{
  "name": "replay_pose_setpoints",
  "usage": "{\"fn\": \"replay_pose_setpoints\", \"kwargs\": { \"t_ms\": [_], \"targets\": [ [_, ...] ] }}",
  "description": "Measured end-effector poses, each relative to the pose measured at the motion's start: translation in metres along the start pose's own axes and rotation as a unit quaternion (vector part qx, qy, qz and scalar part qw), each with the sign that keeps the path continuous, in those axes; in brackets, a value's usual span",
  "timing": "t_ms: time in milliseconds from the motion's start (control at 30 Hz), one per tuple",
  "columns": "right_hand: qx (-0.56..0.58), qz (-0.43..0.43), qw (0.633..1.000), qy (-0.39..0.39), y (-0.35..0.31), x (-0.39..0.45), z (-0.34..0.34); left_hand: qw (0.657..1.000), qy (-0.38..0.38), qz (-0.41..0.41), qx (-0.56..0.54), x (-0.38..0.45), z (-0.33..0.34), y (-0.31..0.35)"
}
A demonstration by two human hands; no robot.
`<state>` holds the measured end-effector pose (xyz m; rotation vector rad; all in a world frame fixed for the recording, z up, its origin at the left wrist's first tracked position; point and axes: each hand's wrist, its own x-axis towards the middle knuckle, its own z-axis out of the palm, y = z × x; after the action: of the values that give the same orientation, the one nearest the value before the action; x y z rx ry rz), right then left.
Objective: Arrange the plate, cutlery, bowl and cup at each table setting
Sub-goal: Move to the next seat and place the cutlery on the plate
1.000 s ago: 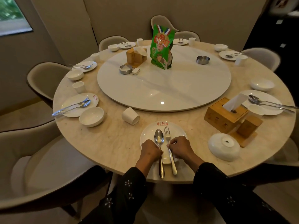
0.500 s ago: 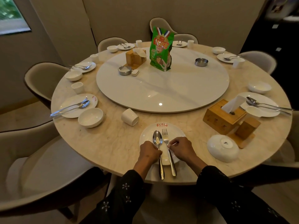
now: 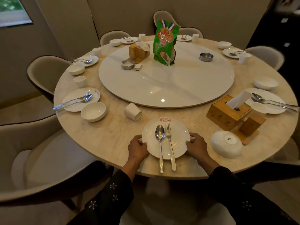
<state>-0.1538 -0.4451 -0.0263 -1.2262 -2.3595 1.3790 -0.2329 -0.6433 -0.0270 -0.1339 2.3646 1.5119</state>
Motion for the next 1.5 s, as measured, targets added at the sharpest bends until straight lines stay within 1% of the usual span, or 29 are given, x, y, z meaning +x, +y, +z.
{"fn": "replay_pose_setpoints", "kwargs": {
  "t_ms": [167, 233, 267, 333, 367, 400, 433, 467, 500, 567, 700, 833, 933, 1000, 1067, 1133, 1167, 1233, 1300, 1433, 1500],
  "targets": [
    [0.015, 0.015, 1.0, 0.012, 0.003, 0.0, 0.001, 1.0, -0.019, -0.003, -0.004, 0.006, -0.002, 0.003],
    [0.015, 0.03, 0.999, 0.016, 0.002, 0.0, 0.003, 1.0, -0.016, 0.007, 0.021, 0.006, -0.002, 0.003],
    [-0.005, 0.022, 0.999, 0.026, 0.002, -0.001, 0.005, 0.998, 0.003, 0.027, 0.054, 0.005, -0.003, 0.004],
    [-0.08, -0.044, 0.994, 0.056, 0.002, -0.005, 0.007, 0.983, 0.049, 0.115, 0.137, 0.001, -0.003, 0.004],
    [-0.114, -0.096, 0.987, 0.062, 0.001, -0.009, 0.008, 0.97, 0.047, 0.165, 0.174, -0.001, -0.002, 0.005],
    [-0.138, -0.141, 0.979, 0.052, -0.001, -0.012, 0.01, 0.957, 0.025, 0.2, 0.21, -0.003, 0.001, 0.006],
    [-0.157, -0.17, 0.972, 0.034, -0.003, -0.015, 0.013, 0.944, -0.007, 0.219, 0.245, -0.005, 0.005, 0.008],
    [-0.171, -0.179, 0.969, 0.012, -0.004, -0.018, 0.017, 0.935, -0.038, 0.222, 0.275, -0.007, 0.01, 0.009],
    [-0.18, -0.175, 0.968, -0.008, -0.006, -0.02, 0.02, 0.93, -0.058, 0.214, 0.292, -0.01, 0.014, 0.011],
    [-0.18, -0.157, 0.97, -0.036, -0.01, -0.026, 0.026, 0.936, -0.068, 0.195, 0.285, -0.015, 0.022, 0.014],
    [-0.165, -0.124, 0.977, -0.044, -0.012, -0.029, 0.031, 0.95, -0.056, 0.173, 0.252, -0.017, 0.029, 0.017],
    [-0.158, -0.098, 0.981, -0.055, -0.012, -0.029, 0.033, 0.955, -0.045, 0.165, 0.244, -0.017, 0.032, 0.021],
    [-0.147, -0.088, 0.983, -0.061, -0.01, -0.026, 0.034, 0.955, -0.056, 0.158, 0.244, -0.017, 0.032, 0.022],
    [-0.129, -0.093, 0.987, -0.038, -0.01, -0.026, 0.032, 0.949, -0.051, 0.172, 0.258, -0.015, 0.03, 0.022],
    [-0.131, -0.106, 0.985, 0.024, -0.008, -0.024, 0.027, 0.948, 0.008, 0.184, 0.26, -0.008, 0.023, 0.018],
    [-0.129, -0.078, 0.986, 0.068, -0.005, -0.019, 0.017, 0.96, 0.062, 0.155, 0.223, 0.001, 0.01, 0.015],
    [-0.109, -0.05, 0.99, 0.067, -0.004, -0.016, 0.013, 0.972, 0.065, 0.129, 0.187, 0.005, 0.004, 0.014],
    [-0.049, -0.012, 0.998, 0.034, -0.002, -0.009, 0.006, 0.989, 0.034, 0.084, 0.115, 0.01, -0.005, 0.013],
    [-0.003, -0.001, 1.0, 0.001, 0.0, -0.005, 0.002, 0.991, 0.008, 0.072, 0.109, 0.01, -0.008, 0.013],
    [0.018, 0.008, 1.0, -0.002, -0.004, 0.004, -0.003, 0.996, 0.008, 0.062, 0.065, 0.008, -0.003, 0.008],
    [0.019, 0.008, 1.0, 0.001, -0.005, 0.005, -0.004, 0.996, 0.008, 0.058, 0.06, 0.009, -0.002, 0.008]
  ]
}}
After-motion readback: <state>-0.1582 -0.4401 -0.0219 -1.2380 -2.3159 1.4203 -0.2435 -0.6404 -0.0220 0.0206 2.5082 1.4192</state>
